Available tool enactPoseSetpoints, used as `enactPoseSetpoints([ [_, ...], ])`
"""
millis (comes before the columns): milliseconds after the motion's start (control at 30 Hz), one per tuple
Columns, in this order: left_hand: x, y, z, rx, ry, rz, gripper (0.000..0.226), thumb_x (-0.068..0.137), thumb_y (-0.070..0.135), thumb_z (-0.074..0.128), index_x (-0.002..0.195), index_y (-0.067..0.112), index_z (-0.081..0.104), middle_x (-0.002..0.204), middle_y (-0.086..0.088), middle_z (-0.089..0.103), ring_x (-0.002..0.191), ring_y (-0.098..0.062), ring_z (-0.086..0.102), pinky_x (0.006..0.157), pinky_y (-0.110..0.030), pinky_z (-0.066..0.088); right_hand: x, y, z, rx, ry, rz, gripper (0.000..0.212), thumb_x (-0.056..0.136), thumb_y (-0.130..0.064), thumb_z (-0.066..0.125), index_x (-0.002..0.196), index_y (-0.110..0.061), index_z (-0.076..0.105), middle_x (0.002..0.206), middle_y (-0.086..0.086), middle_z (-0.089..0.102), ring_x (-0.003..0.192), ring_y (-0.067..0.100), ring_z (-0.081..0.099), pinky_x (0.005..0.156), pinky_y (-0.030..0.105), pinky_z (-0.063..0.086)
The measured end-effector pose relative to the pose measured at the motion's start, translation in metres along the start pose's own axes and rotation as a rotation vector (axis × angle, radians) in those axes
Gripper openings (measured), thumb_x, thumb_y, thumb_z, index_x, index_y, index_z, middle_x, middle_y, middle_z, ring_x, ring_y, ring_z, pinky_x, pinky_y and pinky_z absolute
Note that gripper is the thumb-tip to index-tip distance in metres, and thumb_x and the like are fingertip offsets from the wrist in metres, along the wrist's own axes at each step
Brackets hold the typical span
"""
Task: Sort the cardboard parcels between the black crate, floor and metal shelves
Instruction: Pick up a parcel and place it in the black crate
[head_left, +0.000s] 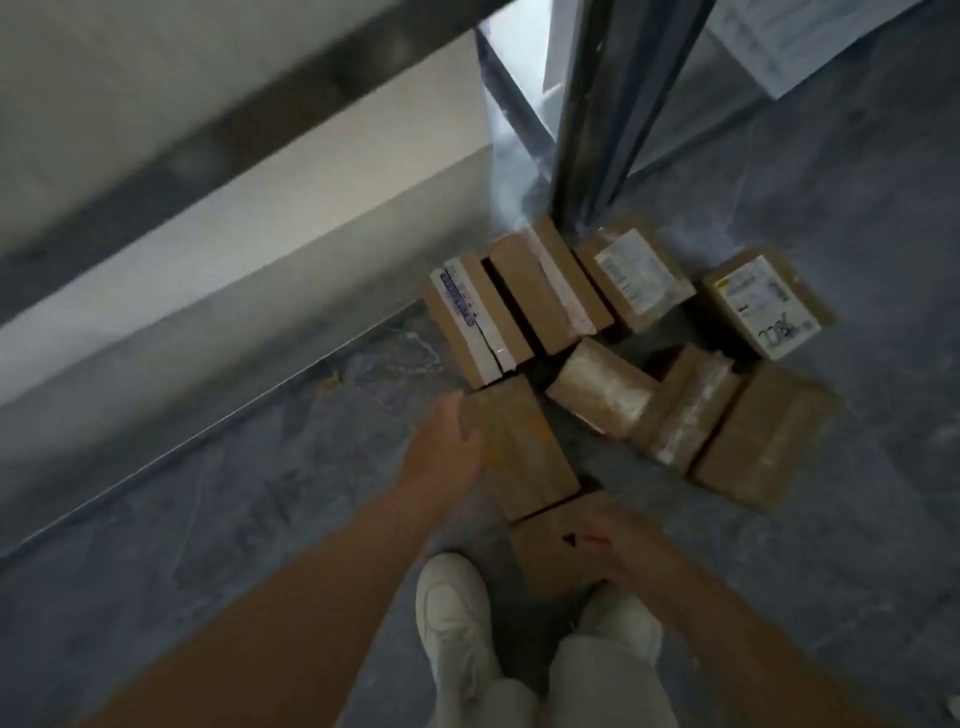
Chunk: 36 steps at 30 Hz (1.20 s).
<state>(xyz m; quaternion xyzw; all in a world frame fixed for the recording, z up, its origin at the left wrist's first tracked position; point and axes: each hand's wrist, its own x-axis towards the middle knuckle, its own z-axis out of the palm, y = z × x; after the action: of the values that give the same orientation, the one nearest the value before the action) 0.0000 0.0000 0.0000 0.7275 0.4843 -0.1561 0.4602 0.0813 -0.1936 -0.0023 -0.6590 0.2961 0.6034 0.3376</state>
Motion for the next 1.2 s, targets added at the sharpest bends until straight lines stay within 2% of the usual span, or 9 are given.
enactPoseSetpoints([
  [100,0.034,0.001,0.01,-0.094,-0.009,-0.053,0.048,0.102,0.014,0.044,0.148,0.009,0.032,0.142,0.004,0.038,0.127,-0.013,0.041,0.092,-0.014,0.032,0.027,0.002,0.014,0.184,-0.078,0.03,0.023,0.102,-0.013,0.049,0.125,-0.01,0.052,0.127,0.014,0.058,0.13,0.029,0.05,0.107,0.046,0.042],
  [167,0.049,0.008,0.014,-0.251,-0.048,-0.157,0.047,0.1,0.013,0.047,0.145,0.009,0.034,0.145,-0.005,0.044,0.119,-0.016,0.047,0.087,-0.019,0.037,0.033,0.002,0.025,0.251,-0.188,-0.006,0.017,0.102,-0.019,0.049,0.118,-0.015,0.055,0.14,0.006,0.048,0.136,0.027,0.043,0.11,0.055,0.037],
  [367,0.021,0.004,-0.008,-0.195,-0.101,-0.291,0.041,0.091,0.001,0.049,0.131,0.007,0.052,0.125,-0.016,0.057,0.109,-0.027,0.055,0.084,-0.032,0.046,-0.002,0.022,0.05,0.41,-0.188,0.003,0.023,0.098,-0.023,0.052,0.12,-0.021,0.058,0.133,0.008,0.055,0.127,0.03,0.049,0.108,0.062,0.033],
  [500,-0.047,0.023,-0.055,-0.126,-0.16,-0.2,0.028,0.091,-0.001,0.046,0.084,0.018,0.065,0.084,-0.003,0.06,0.079,-0.016,0.055,0.07,-0.026,0.044,-0.069,0.026,0.042,0.407,-0.149,-0.018,0.03,0.097,-0.016,0.053,0.126,-0.014,0.054,0.131,0.008,0.054,0.123,0.033,0.051,0.101,0.063,0.039],
  [633,-0.115,0.057,-0.109,-0.253,-0.087,-0.226,0.03,0.092,0.01,0.05,0.115,0.022,0.066,0.104,0.0,0.061,0.102,-0.021,0.058,0.094,-0.035,0.05,-0.155,-0.008,0.025,0.363,-0.12,-0.136,0.042,0.094,-0.014,0.052,0.136,-0.018,0.052,0.128,0.011,0.06,0.114,0.037,0.058,0.085,0.059,0.051],
  [900,-0.237,0.152,-0.221,-0.606,0.063,-0.187,0.016,0.086,0.024,0.053,0.071,0.021,0.06,0.079,-0.006,0.061,0.083,-0.023,0.058,0.093,-0.044,0.051,-0.349,-0.111,0.034,-0.037,-0.039,-0.522,0.043,0.093,-0.027,0.05,0.134,-0.04,0.047,0.134,0.001,0.051,0.116,0.028,0.052,0.084,0.058,0.054],
  [1033,-0.296,0.19,-0.266,-0.788,0.254,-0.169,0.019,0.098,0.027,0.048,0.101,0.015,0.063,0.109,-0.008,0.058,0.102,-0.022,0.055,0.092,-0.033,0.045,-0.442,-0.124,0.052,-0.036,-0.084,-0.682,0.033,0.101,-0.029,0.042,0.134,-0.033,0.045,0.124,0.0,0.054,0.109,0.024,0.055,0.072,0.041,0.053],
  [1133,-0.354,0.218,-0.297,-0.85,0.446,-0.105,0.039,0.101,0.034,0.044,0.132,0.013,0.052,0.131,-0.01,0.048,0.117,-0.025,0.049,0.095,-0.034,0.04,-0.518,-0.115,0.06,0.036,-0.143,-0.731,0.028,0.103,-0.04,0.037,0.122,-0.03,0.054,0.113,-0.006,0.059,0.101,0.016,0.057,0.086,0.046,0.048],
  [1200,-0.399,0.235,-0.316,-0.89,0.565,-0.033,0.043,0.101,0.041,0.043,0.133,0.014,0.051,0.134,-0.009,0.045,0.119,-0.024,0.048,0.095,-0.033,0.04,-0.564,-0.099,0.062,0.097,-0.194,-0.763,0.036,0.102,-0.048,0.034,0.12,-0.03,0.058,0.115,-0.007,0.064,0.106,0.016,0.059,0.097,0.052,0.046],
])
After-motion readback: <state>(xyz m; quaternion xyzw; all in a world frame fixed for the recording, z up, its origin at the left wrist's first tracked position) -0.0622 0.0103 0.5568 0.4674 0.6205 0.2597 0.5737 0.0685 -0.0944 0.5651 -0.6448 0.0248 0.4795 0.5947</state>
